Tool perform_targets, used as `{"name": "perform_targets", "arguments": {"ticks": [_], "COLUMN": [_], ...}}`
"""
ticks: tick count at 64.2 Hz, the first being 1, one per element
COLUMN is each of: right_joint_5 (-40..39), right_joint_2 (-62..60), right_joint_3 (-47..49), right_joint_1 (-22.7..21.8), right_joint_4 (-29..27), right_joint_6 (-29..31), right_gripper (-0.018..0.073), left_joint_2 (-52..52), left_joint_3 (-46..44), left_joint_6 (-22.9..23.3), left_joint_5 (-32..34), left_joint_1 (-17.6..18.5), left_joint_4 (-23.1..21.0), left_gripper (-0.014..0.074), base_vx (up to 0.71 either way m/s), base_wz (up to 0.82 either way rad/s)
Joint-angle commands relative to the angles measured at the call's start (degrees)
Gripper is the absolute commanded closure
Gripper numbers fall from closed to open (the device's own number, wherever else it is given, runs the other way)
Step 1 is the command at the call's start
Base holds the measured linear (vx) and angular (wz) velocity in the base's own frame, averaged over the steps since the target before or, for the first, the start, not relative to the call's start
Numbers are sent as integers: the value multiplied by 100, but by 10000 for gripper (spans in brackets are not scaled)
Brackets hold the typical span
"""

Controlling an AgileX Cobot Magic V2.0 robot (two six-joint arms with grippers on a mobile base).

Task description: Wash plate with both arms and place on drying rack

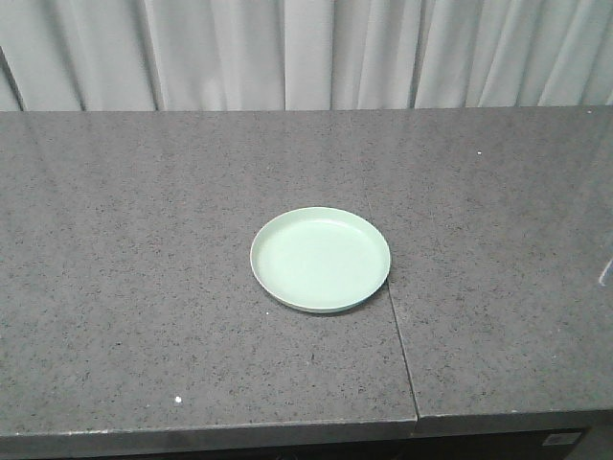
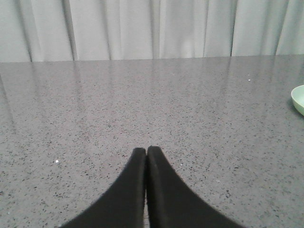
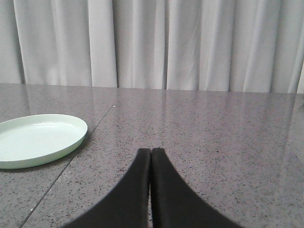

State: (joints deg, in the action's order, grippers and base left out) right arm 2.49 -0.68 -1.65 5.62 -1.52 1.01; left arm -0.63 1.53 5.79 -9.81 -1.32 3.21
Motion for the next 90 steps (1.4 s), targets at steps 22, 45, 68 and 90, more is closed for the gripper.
{"name": "perform_targets", "arguments": {"ticks": [22,45,68,90], "right_joint_5": [-490,-1083,159,798], "right_joint_2": [-61,-61,479,2102], "right_joint_3": [-104,-81,847,1970], "right_joint_1": [-16,-16,-16,-16], "right_joint_4": [44,85,152,152], "right_joint_6": [-4,1,340,478], "right_gripper": [569,569,569,569], "left_joint_2": [-91,-91,-91,-91], "left_joint_3": [126,126,126,126], "left_joint_6": [16,16,16,16], "left_joint_5": [399,399,399,399], "left_joint_1": [43,43,43,43], "left_joint_4": [-52,-52,-52,-52], "left_gripper": [602,602,602,602], "base_vx": [0,0,0,0], "base_wz": [0,0,0,0]}}
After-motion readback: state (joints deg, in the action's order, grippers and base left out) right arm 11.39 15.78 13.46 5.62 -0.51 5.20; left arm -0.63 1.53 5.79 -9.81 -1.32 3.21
